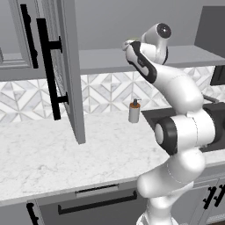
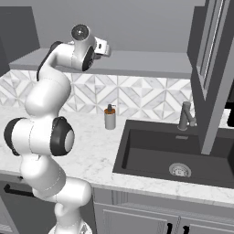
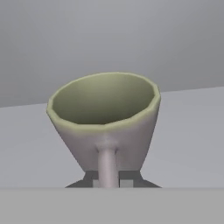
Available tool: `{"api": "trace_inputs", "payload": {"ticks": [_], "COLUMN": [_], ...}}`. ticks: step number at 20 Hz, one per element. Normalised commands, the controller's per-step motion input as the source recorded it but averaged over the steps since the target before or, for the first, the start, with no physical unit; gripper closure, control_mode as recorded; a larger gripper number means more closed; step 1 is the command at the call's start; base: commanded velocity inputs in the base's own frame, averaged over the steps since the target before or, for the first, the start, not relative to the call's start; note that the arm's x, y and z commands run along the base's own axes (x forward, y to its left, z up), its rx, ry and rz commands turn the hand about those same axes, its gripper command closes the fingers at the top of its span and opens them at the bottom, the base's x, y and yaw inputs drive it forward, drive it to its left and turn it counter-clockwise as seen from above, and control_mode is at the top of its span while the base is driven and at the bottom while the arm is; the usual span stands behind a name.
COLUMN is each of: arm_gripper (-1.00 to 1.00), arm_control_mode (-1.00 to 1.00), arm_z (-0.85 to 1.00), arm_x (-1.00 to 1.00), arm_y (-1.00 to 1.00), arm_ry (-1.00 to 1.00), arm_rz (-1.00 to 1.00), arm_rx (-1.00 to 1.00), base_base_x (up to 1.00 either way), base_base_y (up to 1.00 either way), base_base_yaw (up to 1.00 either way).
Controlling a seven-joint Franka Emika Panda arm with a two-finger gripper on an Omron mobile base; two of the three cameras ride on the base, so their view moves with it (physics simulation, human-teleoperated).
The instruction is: Gather all objects into one cabinet and sort the glasses and bowls to opposite sides.
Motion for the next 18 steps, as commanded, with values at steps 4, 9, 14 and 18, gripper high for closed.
{"api": "trace_inputs", "payload": {"ticks": [4,9,14,18], "arm_gripper": [1.0,1.0,1.0,1.0], "arm_control_mode": [-1.0,-1.0,-1.0,-1.0], "arm_z": [-0.03,-0.02,-0.07,-0.01], "arm_x": [-0.08,-0.58,-1.0,-0.98], "arm_y": [0.0,0.0,0.0,0.0], "arm_ry": [0.0,-0.07,-0.16,-0.13], "arm_rz": [0.0,0.0,0.0,0.0], "arm_rx": [0.0,0.0,0.0,0.0], "base_base_x": [0.0,0.0,0.0,0.0], "base_base_y": [0.0,0.0,0.0,0.0], "base_base_yaw": [0.0,0.0,0.0,0.0]}}
